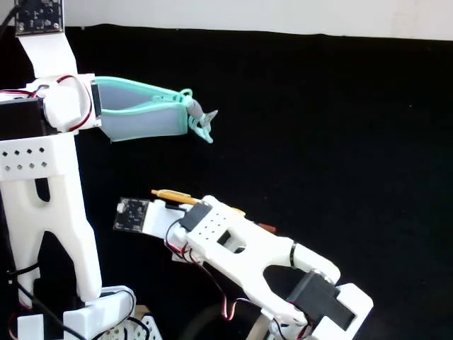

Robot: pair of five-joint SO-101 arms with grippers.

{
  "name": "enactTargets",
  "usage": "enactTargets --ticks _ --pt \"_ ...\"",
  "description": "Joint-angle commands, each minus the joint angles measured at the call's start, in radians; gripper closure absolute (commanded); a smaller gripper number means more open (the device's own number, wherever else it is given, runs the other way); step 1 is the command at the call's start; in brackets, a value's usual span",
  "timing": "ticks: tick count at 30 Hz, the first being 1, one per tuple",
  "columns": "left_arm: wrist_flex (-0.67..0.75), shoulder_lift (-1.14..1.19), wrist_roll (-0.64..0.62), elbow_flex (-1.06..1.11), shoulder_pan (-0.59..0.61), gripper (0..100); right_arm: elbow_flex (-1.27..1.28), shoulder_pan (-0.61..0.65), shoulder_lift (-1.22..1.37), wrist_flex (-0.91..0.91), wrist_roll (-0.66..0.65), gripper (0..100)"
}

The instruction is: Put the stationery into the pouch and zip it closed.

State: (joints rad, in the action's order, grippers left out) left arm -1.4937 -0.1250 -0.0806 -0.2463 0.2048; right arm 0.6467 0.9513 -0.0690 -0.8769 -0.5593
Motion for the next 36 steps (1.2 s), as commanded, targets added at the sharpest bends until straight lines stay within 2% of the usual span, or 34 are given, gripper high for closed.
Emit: enactTargets --ticks 1,4,14,19,25,28,31,34,36 --pt "-0.02 0.015 0.008 0.016 -0.03 99 -0.028 0.005 -0.001 0.048 -0.006 95.1" --pt "-0.02 0.015 0.008 0.018 -0.03 99 -0.028 0.004 -0.001 0.047 0.0 99.5" --pt "-0.02 0.015 0.008 0.018 -0.03 99 -0.091 -0.073 -0.008 -0.025 0.049 99.1" --pt "-0.02 0.015 0.008 0.018 -0.03 99 -0.159 -0.102 -0.012 -0.047 0.124 99.1" --pt "-0.02 0.015 0.008 0.018 -0.03 99 -0.228 -0.102 -0.038 -0.119 0.161 99.1" --pt "-0.02 0.015 0.008 0.018 -0.03 99 -0.216 -0.09 -0.105 -0.125 0.132 98.9" --pt "-0.02 0.015 0.008 0.016 -0.03 99 -0.156 -0.056 -0.162 -0.125 0.121 96.2" --pt "-0.02 0.015 0.008 0.013 -0.031 99 -0.122 -0.036 -0.186 -0.119 0.123 86.4" --pt "-0.02 0.015 0.008 0.012 -0.031 99 -0.119 -0.033 -0.188 -0.119 0.123 84.1"
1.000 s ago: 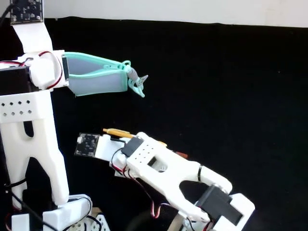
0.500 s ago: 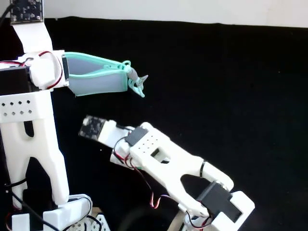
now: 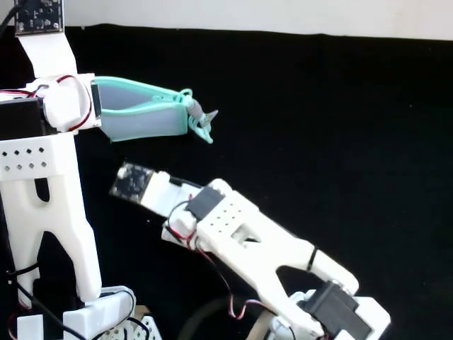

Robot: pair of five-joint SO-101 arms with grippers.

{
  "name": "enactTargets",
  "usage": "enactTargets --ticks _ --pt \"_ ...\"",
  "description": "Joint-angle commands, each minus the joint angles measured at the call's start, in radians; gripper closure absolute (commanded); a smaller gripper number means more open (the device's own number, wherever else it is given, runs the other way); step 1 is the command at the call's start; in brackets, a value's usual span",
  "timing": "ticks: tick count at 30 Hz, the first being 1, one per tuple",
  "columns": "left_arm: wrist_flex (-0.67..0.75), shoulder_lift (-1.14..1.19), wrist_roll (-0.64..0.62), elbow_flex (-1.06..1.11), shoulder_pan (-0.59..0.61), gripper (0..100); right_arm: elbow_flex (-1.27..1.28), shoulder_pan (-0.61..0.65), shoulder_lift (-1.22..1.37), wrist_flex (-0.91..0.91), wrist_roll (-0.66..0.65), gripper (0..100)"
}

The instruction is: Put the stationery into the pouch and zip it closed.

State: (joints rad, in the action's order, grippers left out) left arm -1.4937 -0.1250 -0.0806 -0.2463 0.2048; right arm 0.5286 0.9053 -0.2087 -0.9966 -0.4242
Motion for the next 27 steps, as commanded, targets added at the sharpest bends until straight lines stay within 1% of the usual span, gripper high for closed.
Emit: enactTargets --ticks 1,6,17,27 --pt "-0.02 0.015 0.008 0.012 -0.031 99 0.001 0.018 -0.048 0.001 -0.012 84.7" --pt "-0.02 0.015 0.008 0.015 -0.031 99 0.012 0.054 -0.025 0.007 -0.012 85.0" --pt "-0.02 0.015 0.008 0.018 -0.031 99 0.028 0.07 0.128 0.13 -0.012 84.9" --pt "-0.02 0.015 0.008 0.018 -0.031 99 0.018 0.07 0.237 0.137 -0.017 85.3"
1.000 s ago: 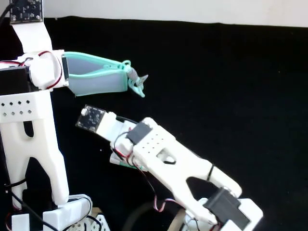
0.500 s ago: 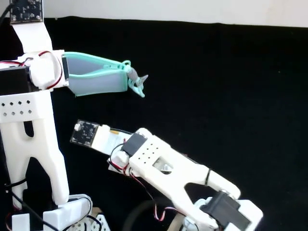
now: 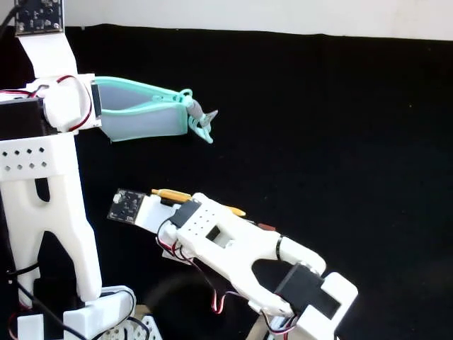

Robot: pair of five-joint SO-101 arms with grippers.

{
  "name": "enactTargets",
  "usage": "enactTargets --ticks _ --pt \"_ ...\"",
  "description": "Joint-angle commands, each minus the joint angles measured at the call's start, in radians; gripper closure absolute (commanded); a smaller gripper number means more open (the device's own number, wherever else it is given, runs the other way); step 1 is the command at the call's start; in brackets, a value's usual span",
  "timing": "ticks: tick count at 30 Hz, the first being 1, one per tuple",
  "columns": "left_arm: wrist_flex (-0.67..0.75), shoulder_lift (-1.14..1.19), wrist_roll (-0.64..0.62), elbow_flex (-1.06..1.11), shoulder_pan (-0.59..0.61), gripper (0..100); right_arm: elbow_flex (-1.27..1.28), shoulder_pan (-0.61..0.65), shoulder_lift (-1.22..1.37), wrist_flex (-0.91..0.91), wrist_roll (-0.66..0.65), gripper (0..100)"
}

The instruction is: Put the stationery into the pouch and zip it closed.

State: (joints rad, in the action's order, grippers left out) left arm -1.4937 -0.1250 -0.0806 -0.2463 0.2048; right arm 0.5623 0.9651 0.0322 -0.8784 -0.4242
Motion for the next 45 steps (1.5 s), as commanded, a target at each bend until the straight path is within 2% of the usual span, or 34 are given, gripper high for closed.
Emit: enactTargets --ticks 1,19,21,24,26,33,39,45 --pt "-0.02 0.015 0.008 0.018 -0.031 99 -0.021 0.01 -0.004 0.019 -0.017 85.3" --pt "-0.02 0.015 0.006 0.018 -0.031 99 -0.093 0.013 0.005 0.013 -0.014 85.5" --pt "-0.02 0.015 0.006 0.018 -0.031 99 -0.096 0.013 0.005 0.013 -0.014 89.1" --pt "-0.02 0.015 0.006 0.018 -0.031 99 -0.101 0.013 0.005 0.013 -0.012 99.6" --pt "-0.02 0.015 0.006 0.018 -0.031 99 -0.101 0.008 0.004 0.013 -0.008 98.7" --pt "-0.02 0.015 0.006 0.018 -0.031 99 -0.124 -0.041 -0.005 0.007 0.061 99.1" --pt "-0.02 0.015 0.006 0.018 -0.031 99 -0.282 -0.102 -0.007 -0.099 0.172 99.1" --pt "-0.02 0.015 0.006 0.019 -0.03 99 -0.41 -0.111 -0.027 -0.22 0.244 99.1"
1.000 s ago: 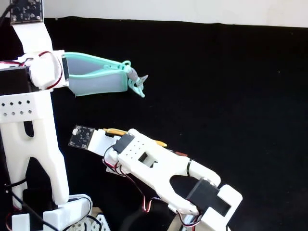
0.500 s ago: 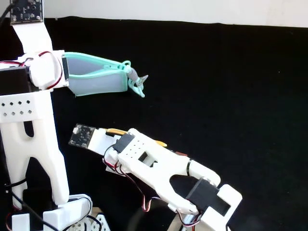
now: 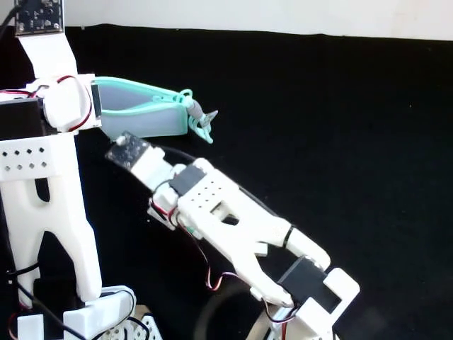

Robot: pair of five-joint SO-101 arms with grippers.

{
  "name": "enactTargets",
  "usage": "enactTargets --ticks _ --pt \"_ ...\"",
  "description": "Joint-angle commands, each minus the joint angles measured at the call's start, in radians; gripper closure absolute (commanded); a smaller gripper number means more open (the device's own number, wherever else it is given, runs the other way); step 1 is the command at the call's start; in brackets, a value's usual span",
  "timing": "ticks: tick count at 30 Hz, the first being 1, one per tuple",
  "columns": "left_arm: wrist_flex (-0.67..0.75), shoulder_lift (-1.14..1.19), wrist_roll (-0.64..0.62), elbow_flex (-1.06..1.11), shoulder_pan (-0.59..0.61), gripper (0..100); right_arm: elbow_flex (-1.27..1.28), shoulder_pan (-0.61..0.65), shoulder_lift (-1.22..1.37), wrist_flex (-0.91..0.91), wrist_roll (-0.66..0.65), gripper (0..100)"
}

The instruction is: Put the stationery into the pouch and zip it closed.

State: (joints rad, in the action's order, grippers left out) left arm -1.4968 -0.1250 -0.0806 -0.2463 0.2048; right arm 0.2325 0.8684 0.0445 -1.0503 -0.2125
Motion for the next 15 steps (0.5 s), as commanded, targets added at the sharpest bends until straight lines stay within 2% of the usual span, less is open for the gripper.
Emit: enactTargets --ticks 1,7,15 --pt "-0.017 0.015 0.006 0.019 -0.03 99 -0.088 -0.015 -0.065 -0.056 0.038 99.1" --pt "-0.017 0.015 0.006 0.019 -0.03 99 0.012 0.001 -0.328 -0.097 0.046 99.1" --pt "-0.017 0.016 0.006 0.021 -0.03 99 0.031 -0.016 -0.587 -0.091 0.15 99.1"
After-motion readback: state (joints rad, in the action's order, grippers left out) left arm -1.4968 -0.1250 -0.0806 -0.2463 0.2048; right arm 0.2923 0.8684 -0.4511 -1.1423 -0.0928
